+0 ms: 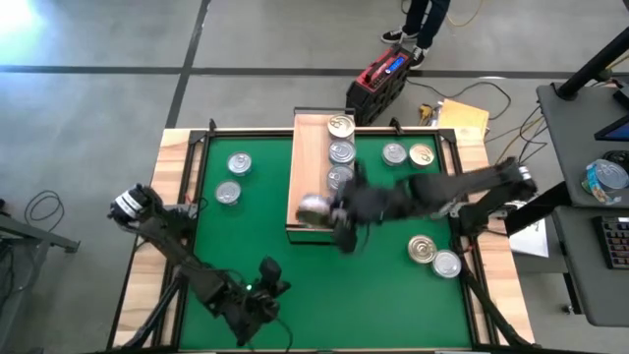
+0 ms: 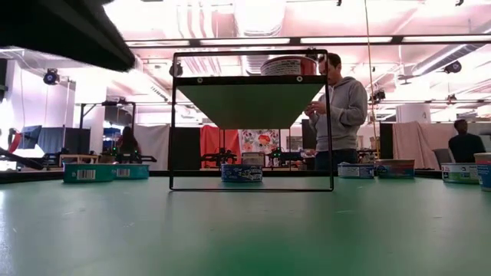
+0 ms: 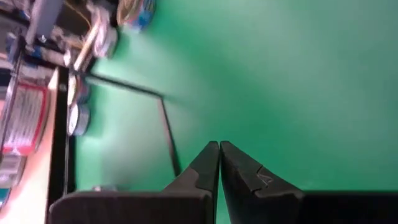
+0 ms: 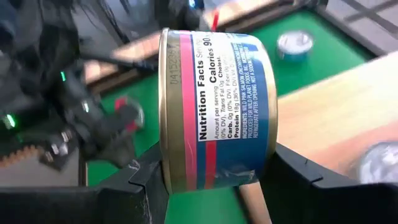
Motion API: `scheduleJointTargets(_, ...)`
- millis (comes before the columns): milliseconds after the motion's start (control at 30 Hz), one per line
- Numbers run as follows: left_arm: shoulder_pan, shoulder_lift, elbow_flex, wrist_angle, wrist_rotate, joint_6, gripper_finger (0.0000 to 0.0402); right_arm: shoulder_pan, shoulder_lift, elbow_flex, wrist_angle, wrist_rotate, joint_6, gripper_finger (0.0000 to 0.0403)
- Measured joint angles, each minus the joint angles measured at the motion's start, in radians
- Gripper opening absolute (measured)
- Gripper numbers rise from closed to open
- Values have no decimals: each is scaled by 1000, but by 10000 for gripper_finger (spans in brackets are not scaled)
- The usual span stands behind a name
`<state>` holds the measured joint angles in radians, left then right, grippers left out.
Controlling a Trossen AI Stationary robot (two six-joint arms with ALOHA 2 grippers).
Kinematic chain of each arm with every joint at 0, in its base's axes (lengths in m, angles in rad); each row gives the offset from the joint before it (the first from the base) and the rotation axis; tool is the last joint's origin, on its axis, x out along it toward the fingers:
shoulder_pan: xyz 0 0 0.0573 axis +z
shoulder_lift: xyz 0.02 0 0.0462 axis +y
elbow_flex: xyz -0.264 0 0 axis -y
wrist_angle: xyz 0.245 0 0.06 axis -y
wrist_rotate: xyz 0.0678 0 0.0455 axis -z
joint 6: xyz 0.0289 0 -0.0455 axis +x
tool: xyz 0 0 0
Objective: Stack canned seafood by type on shelf
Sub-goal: Stack the top left dark blue tuna can on top of the dark blue tuna can on the shelf
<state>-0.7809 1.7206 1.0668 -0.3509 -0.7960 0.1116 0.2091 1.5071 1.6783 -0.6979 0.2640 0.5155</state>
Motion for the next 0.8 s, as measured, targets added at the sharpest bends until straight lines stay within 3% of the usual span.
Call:
scheduleJointTargets(233,116,-45,0,-110,10,12,0,-313,-191,-248,225,-284,-59,187)
scheduleJointTargets(433,160,-94,0,-130,21,12,0,-595,-265,-409,400,-601,29,187)
scheduleJointTargets(567,161,-130,0,-129,20,-57,0,-736,-271,-485,450,-704,105,187)
scheduleJointTargets(733,158,-158,0,-160,16,-159,0,-827,-273,-551,515,-795,146,187)
scheduleJointTargets(800,158,-162,0,-187,-37,-170,0,-862,-272,-576,568,-857,142,187)
